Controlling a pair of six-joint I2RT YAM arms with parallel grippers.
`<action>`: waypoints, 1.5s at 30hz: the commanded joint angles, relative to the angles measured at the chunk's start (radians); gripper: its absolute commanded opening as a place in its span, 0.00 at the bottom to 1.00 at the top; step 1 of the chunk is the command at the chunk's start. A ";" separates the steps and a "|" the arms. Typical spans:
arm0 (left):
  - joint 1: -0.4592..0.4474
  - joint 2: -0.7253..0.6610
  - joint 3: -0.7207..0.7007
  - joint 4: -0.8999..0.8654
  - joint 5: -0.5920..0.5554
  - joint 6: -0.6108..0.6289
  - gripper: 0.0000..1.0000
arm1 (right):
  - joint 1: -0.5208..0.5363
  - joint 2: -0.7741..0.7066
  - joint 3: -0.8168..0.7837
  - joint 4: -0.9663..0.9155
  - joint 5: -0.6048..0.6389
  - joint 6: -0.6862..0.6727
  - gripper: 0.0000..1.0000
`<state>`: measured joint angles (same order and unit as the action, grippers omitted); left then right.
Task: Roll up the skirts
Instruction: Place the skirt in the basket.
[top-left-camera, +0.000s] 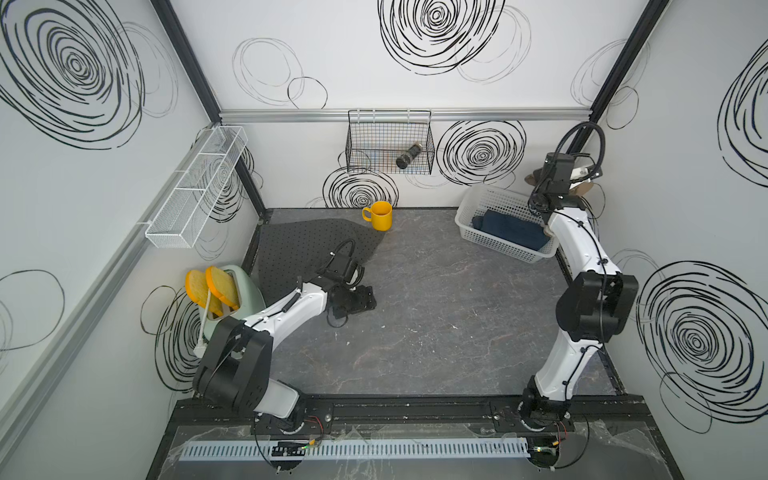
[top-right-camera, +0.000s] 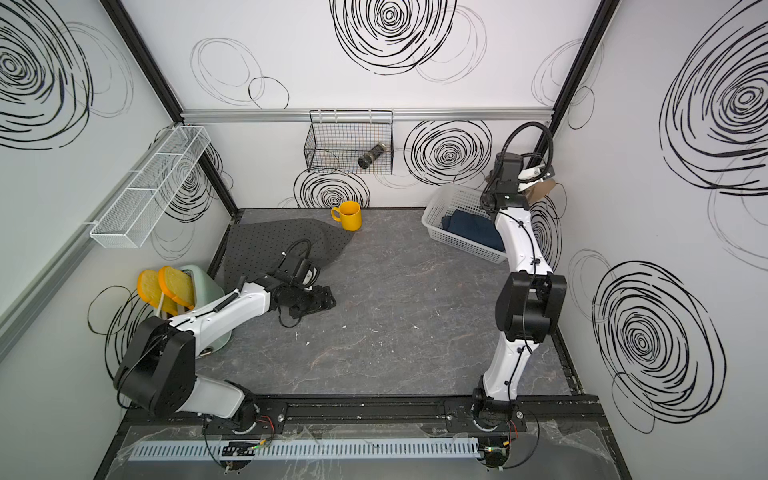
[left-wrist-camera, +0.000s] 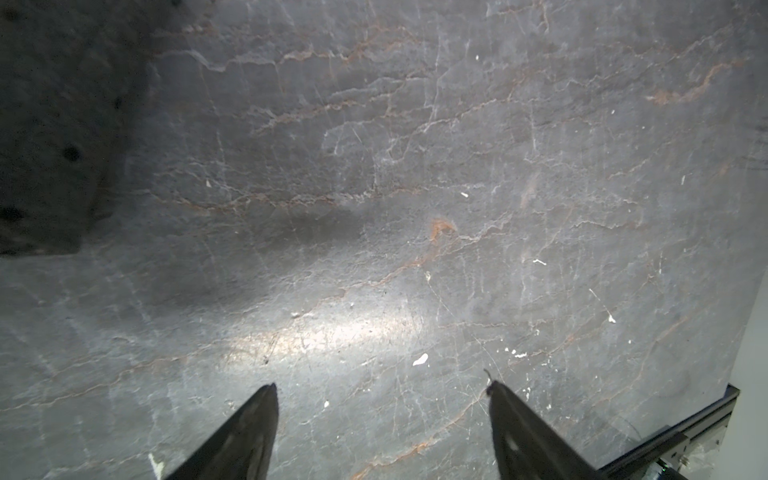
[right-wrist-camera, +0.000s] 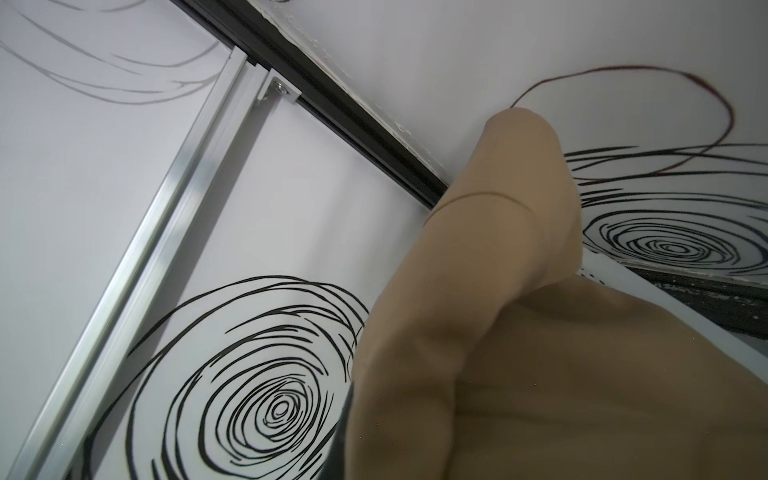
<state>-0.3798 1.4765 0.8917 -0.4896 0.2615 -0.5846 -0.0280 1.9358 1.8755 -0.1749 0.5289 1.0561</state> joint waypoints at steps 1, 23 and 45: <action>-0.004 0.022 -0.016 0.029 0.022 0.017 0.83 | 0.052 0.078 0.072 -0.057 0.185 0.033 0.00; -0.035 0.072 -0.020 0.038 0.047 0.022 0.83 | 0.015 0.090 -0.044 0.054 0.168 0.077 0.00; -0.083 0.117 -0.009 0.013 -0.019 0.038 0.83 | 0.235 0.423 -0.078 0.268 0.117 0.501 0.23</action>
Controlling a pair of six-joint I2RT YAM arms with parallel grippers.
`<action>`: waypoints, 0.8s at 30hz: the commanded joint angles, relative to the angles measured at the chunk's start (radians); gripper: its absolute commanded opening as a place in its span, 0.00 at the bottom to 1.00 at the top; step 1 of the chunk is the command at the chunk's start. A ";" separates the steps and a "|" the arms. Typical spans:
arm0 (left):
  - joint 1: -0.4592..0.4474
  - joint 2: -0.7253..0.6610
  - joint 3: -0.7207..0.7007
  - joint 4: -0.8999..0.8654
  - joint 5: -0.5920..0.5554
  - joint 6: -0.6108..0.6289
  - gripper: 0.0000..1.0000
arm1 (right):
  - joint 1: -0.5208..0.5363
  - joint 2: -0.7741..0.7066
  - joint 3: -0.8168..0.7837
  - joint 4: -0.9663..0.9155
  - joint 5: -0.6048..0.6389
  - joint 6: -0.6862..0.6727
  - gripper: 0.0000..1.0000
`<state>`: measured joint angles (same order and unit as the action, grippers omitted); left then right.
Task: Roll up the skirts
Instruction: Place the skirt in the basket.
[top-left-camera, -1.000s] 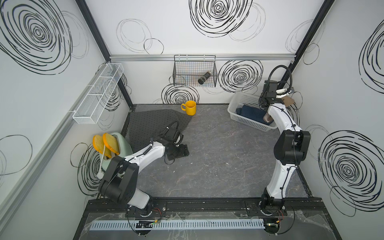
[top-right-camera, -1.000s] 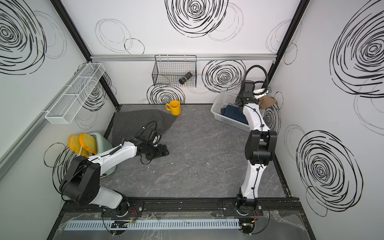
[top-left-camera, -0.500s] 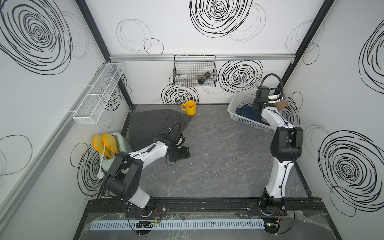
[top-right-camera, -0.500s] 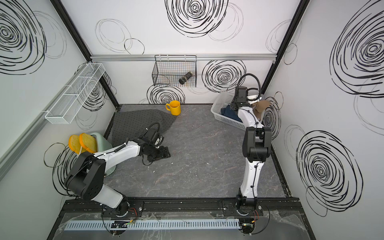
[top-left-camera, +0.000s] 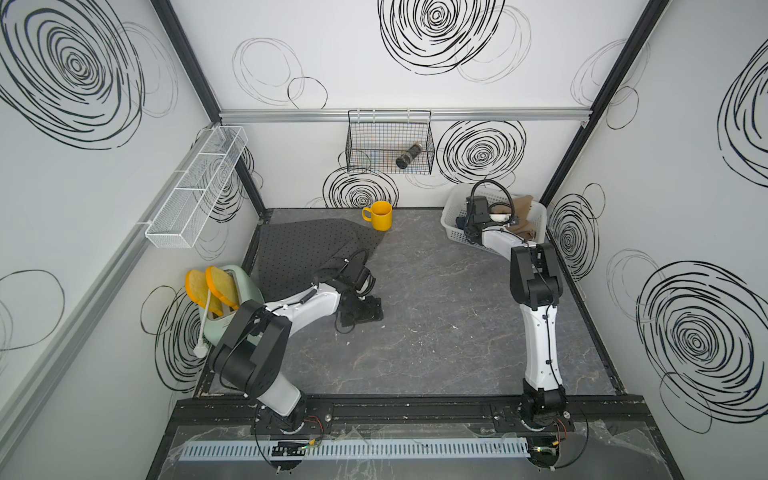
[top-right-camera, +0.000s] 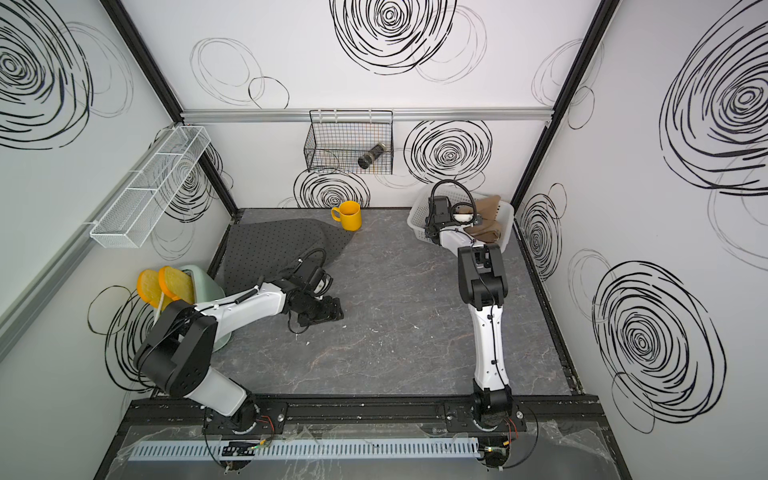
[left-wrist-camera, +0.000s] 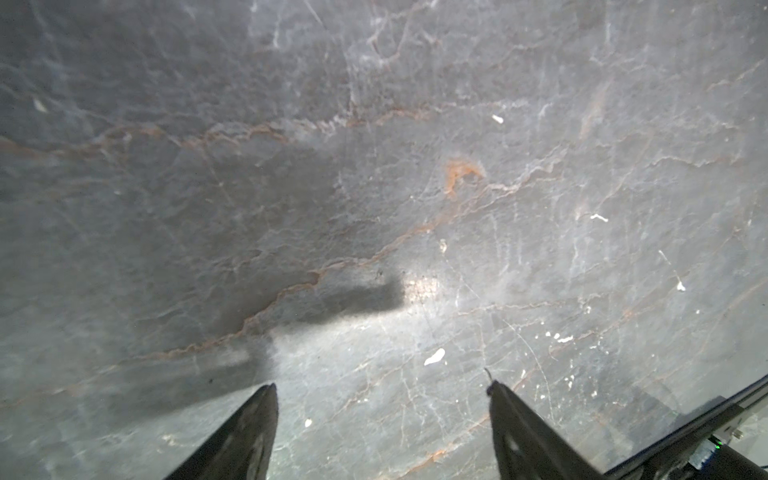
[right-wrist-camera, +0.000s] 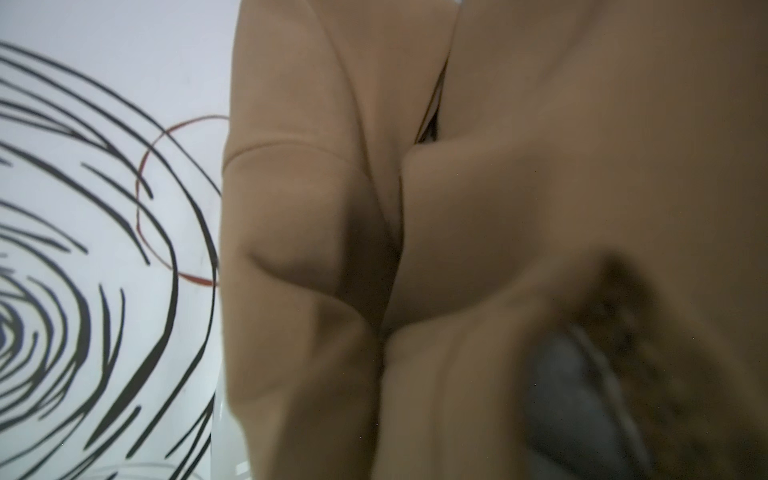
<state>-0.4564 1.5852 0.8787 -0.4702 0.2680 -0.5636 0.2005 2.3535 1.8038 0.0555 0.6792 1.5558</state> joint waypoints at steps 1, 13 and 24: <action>-0.008 0.007 0.005 -0.008 -0.025 0.017 0.83 | 0.005 -0.008 -0.026 0.075 -0.049 -0.013 0.28; -0.016 -0.023 0.011 -0.020 -0.059 0.018 0.83 | -0.034 -0.044 -0.030 0.284 -0.408 -0.129 0.72; -0.018 -0.070 0.016 -0.031 -0.082 0.021 0.83 | -0.033 0.016 0.142 0.175 -0.674 -0.185 0.94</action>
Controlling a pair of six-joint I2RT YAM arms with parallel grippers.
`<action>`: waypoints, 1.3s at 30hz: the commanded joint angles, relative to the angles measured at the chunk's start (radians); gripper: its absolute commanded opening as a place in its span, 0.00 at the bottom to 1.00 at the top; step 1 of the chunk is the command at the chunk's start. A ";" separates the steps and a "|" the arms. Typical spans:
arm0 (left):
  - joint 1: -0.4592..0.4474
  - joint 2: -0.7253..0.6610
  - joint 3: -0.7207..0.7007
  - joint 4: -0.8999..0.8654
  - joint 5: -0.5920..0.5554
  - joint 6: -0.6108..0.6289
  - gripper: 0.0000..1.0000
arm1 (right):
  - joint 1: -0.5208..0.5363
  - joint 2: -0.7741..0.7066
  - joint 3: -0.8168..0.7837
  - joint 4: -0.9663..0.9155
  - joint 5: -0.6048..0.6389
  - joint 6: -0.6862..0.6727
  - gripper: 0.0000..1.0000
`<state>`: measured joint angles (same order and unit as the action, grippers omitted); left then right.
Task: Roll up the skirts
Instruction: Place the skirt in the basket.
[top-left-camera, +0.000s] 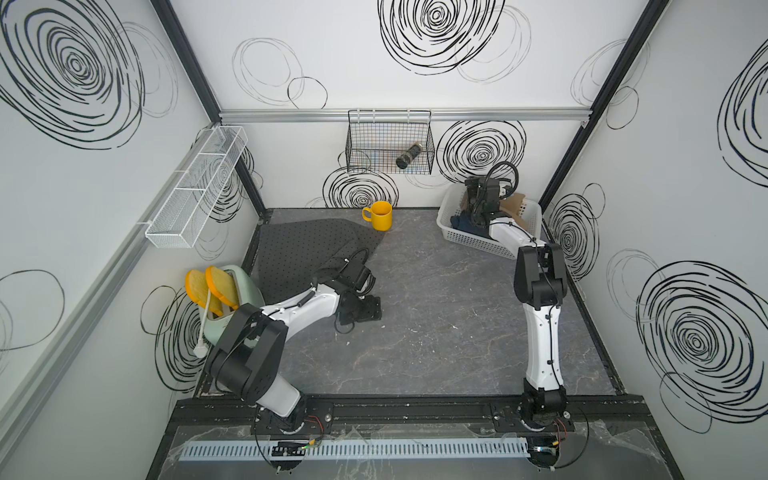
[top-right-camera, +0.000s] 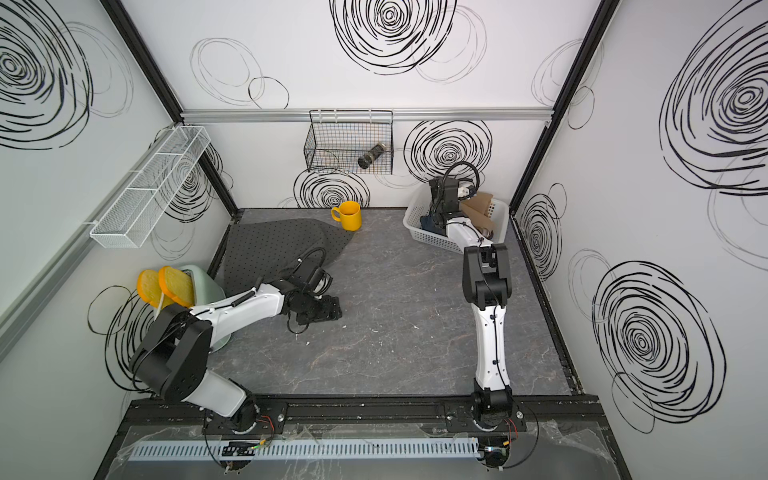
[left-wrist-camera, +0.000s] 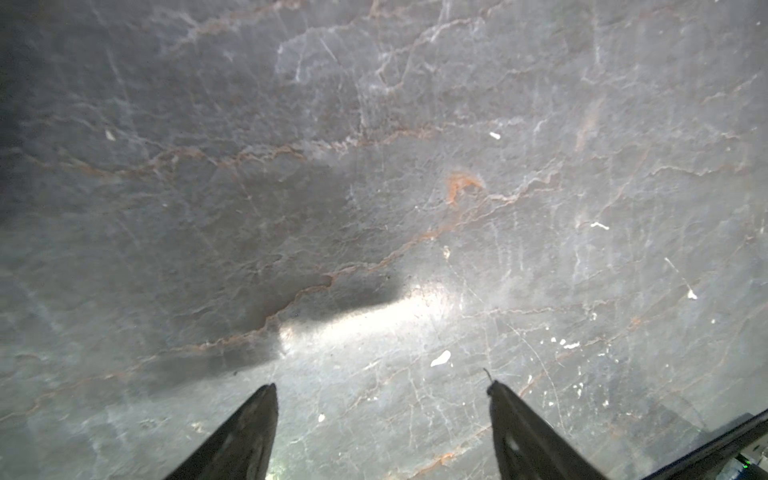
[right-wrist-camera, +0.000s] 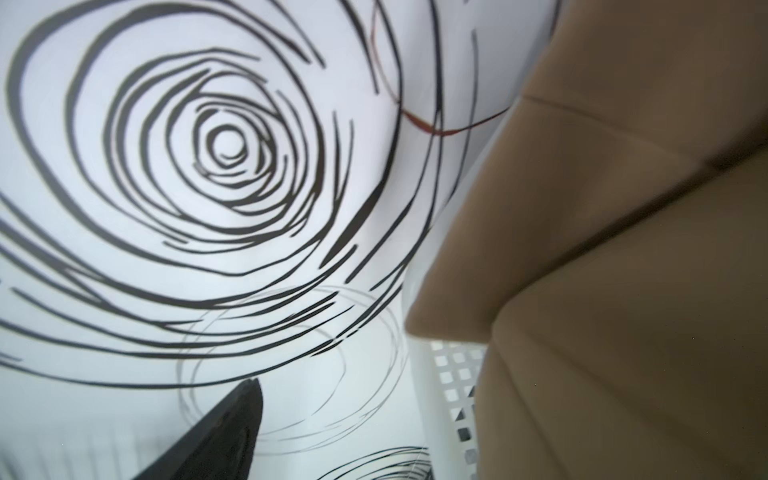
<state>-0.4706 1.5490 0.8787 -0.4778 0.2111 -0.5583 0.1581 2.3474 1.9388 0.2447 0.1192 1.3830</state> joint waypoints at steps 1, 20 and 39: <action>-0.005 -0.039 0.014 -0.024 -0.027 0.017 0.83 | 0.011 0.025 0.001 -0.005 -0.127 -0.009 1.00; -0.004 -0.081 0.008 -0.024 -0.020 0.017 0.84 | 0.021 0.121 0.368 -0.532 -0.315 -0.316 0.98; 0.000 -0.102 0.006 -0.028 -0.022 0.020 0.85 | 0.068 -0.172 0.149 -0.506 -0.540 -0.553 0.96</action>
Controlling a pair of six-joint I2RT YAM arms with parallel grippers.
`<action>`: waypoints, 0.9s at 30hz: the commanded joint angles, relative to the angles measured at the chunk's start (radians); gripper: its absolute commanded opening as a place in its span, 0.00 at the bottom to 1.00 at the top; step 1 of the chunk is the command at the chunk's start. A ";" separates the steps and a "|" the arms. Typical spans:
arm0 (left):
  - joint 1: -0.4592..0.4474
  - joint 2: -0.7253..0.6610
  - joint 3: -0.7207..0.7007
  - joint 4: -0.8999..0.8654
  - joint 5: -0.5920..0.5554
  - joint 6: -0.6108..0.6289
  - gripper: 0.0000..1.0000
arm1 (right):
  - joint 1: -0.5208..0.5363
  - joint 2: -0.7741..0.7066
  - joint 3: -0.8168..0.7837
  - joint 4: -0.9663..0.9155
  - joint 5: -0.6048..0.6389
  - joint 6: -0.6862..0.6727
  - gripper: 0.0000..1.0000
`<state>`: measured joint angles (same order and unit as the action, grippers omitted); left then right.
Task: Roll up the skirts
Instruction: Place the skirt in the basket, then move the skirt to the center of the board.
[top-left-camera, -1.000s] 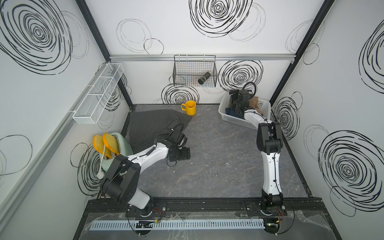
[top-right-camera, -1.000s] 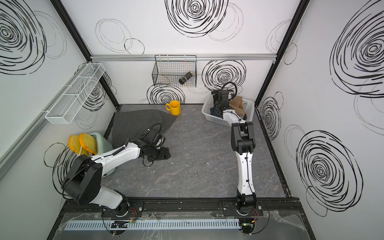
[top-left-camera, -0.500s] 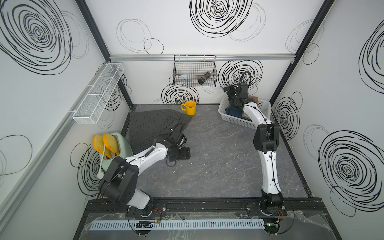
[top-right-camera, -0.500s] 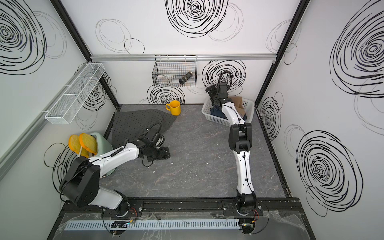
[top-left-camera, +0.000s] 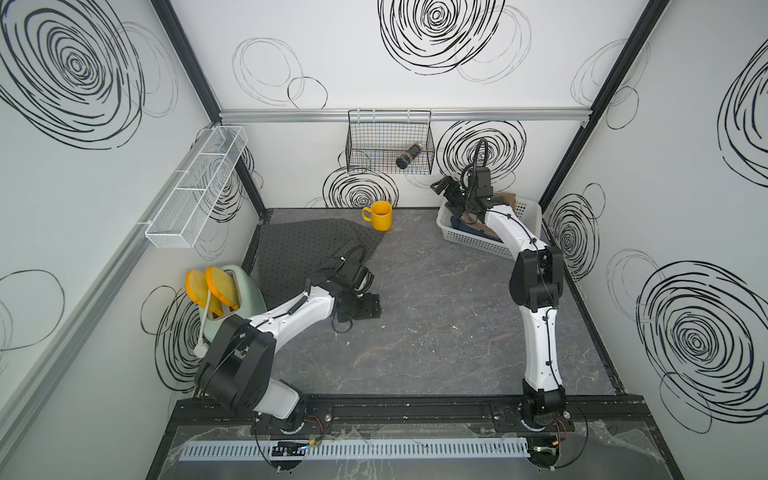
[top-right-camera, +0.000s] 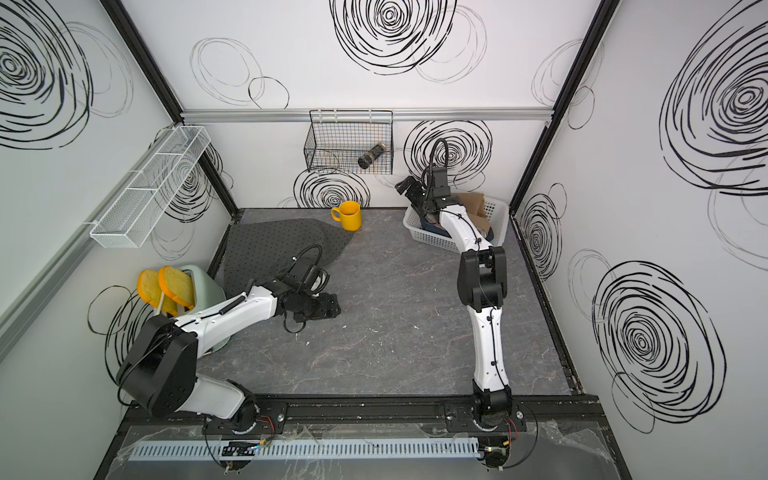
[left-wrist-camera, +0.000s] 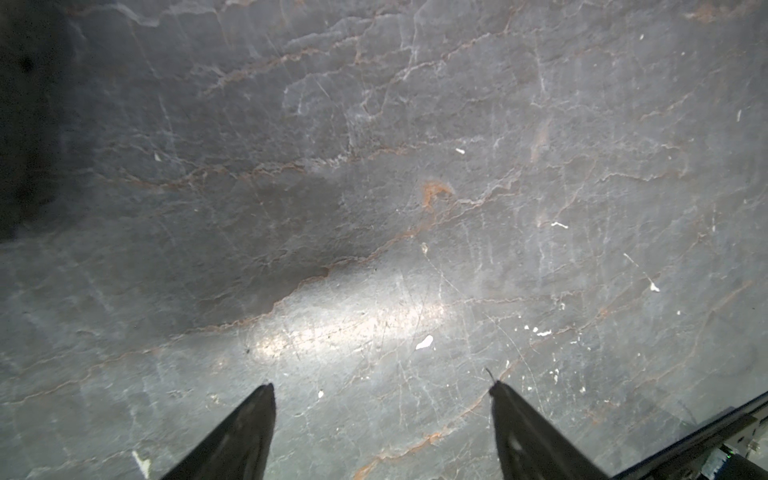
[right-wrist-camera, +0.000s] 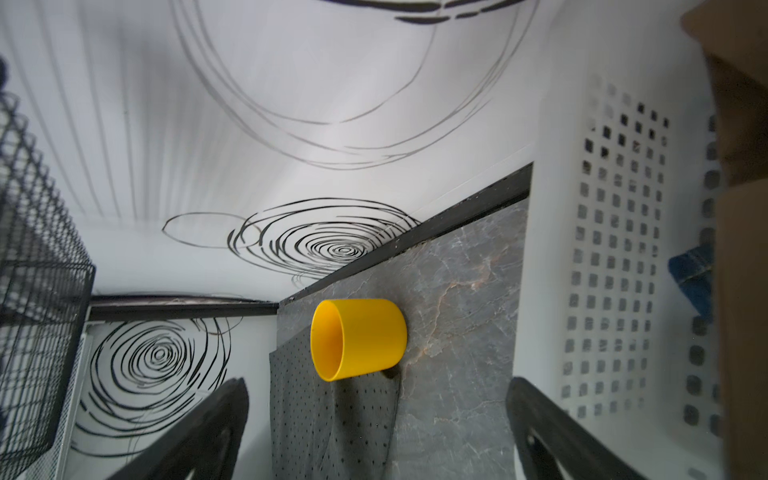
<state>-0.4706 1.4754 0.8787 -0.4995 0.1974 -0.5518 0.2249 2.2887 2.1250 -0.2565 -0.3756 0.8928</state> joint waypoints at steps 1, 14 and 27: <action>0.000 -0.032 0.006 -0.006 -0.011 0.013 0.85 | -0.009 -0.146 -0.071 -0.004 -0.022 -0.077 0.95; 0.067 -0.122 0.005 -0.002 -0.093 0.006 0.85 | -0.257 -0.227 -0.295 -0.139 0.088 -0.177 0.29; 0.271 -0.145 0.070 -0.010 -0.231 -0.166 0.96 | 0.066 -0.923 -1.193 0.361 0.318 -0.297 0.69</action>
<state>-0.2413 1.2762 0.9024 -0.5102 -0.0238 -0.6525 0.2779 1.4471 1.0626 -0.0650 -0.0986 0.6209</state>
